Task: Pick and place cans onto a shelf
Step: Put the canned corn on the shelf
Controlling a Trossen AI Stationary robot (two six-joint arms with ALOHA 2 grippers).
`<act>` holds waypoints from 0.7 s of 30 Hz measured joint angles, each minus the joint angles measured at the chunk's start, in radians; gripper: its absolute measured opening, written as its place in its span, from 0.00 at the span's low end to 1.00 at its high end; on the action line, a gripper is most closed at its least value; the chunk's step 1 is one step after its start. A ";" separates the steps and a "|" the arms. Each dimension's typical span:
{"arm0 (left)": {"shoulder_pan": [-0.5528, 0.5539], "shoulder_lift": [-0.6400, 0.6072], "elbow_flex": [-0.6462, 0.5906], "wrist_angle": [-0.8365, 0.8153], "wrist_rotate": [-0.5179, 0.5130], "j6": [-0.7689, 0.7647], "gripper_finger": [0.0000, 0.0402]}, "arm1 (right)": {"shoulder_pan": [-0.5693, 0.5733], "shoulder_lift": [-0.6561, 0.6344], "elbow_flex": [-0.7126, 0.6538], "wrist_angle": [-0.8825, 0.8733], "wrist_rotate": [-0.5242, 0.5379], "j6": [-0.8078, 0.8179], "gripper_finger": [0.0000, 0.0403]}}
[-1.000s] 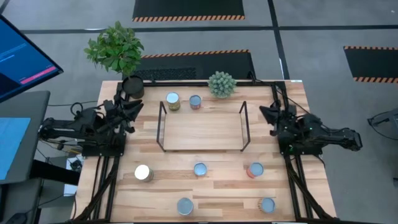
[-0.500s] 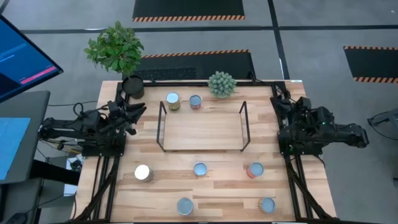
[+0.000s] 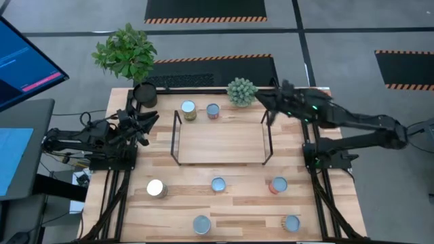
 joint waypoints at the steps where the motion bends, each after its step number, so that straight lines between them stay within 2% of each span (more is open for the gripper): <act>1: 0.000 0.000 0.000 0.000 0.000 0.000 0.23 | -0.015 0.041 0.049 -0.043 -0.024 -0.002 0.08; 5: 0.000 0.000 0.000 -0.011 0.000 -0.001 0.23 | -0.067 0.200 0.233 -0.175 -0.124 -0.042 0.08; 12: 0.000 0.000 0.000 -0.051 0.000 -0.002 0.23 | -0.148 0.455 0.508 -0.377 -0.234 -0.102 0.08; 17: 0.000 0.000 0.000 -0.051 0.000 -0.002 0.23 | -0.185 0.628 0.652 -0.481 -0.265 -0.105 0.08; 21: 0.000 0.000 0.000 -0.051 0.000 -0.002 0.23 | -0.200 0.757 0.724 -0.484 -0.267 -0.104 0.08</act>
